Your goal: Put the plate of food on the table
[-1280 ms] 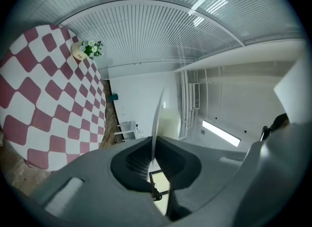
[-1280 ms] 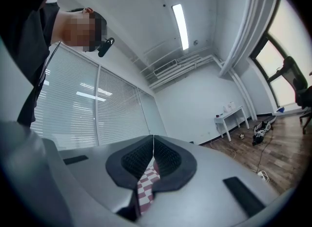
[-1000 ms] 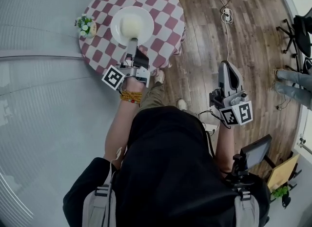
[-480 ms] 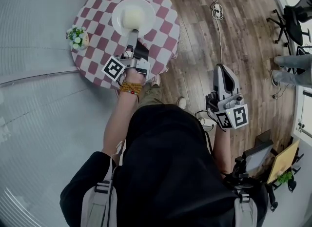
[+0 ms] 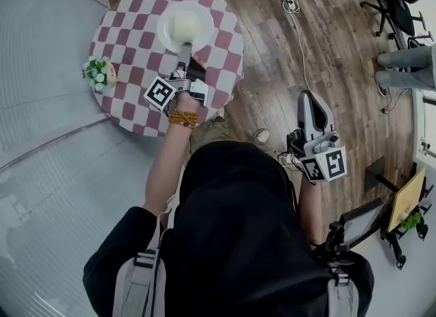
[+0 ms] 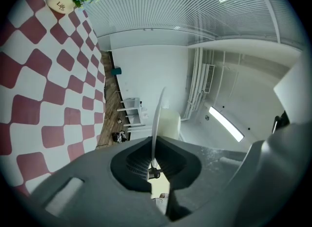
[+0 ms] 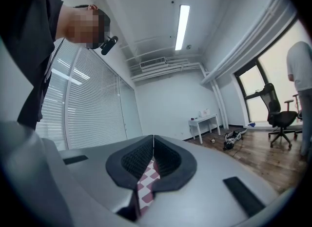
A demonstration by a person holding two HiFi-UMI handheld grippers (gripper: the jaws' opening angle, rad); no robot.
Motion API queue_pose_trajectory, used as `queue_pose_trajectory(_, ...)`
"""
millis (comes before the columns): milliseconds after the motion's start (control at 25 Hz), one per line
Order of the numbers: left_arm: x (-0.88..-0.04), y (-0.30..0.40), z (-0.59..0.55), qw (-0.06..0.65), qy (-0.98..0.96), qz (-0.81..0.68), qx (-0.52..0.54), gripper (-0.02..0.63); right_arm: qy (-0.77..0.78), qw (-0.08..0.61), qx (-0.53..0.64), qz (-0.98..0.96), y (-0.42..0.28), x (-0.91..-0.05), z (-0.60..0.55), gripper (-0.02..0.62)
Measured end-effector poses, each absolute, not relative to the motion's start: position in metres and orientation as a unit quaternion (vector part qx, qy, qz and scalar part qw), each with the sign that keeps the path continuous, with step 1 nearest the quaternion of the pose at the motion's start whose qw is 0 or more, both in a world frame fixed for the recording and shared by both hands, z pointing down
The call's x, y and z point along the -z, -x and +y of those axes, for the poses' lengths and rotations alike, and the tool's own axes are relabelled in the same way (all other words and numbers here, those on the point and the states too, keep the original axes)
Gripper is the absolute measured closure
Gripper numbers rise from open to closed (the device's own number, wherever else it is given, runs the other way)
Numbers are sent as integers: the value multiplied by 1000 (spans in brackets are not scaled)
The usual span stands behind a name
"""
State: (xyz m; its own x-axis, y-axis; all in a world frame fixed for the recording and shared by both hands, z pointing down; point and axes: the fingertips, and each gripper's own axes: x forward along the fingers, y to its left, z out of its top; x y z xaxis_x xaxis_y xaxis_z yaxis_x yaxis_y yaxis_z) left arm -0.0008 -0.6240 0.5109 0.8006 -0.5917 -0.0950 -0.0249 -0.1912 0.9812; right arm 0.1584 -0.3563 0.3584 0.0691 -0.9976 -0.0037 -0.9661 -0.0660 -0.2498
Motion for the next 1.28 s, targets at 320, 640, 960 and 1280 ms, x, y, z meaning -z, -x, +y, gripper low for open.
queue_pose_trajectory(320,-568,-15,-645,628,-725,-219,179,591,772,78,91,624,-159,-364,-345,584)
queue_pose_trajectory(640,-618,-38,-664,667,-686,-237,165,591,787,62,108,605,-162,-367,-350,583)
queue_pose_trajectory(960,-668,-47,-664,688,-668,-257,120,591,778,51,112,617,-150,-362,-369,584)
queue_pose_trajectory(1280,-720,-46,-663,690,-659,-291,76,591,776,49,125,617,-147,-368,-374,584)
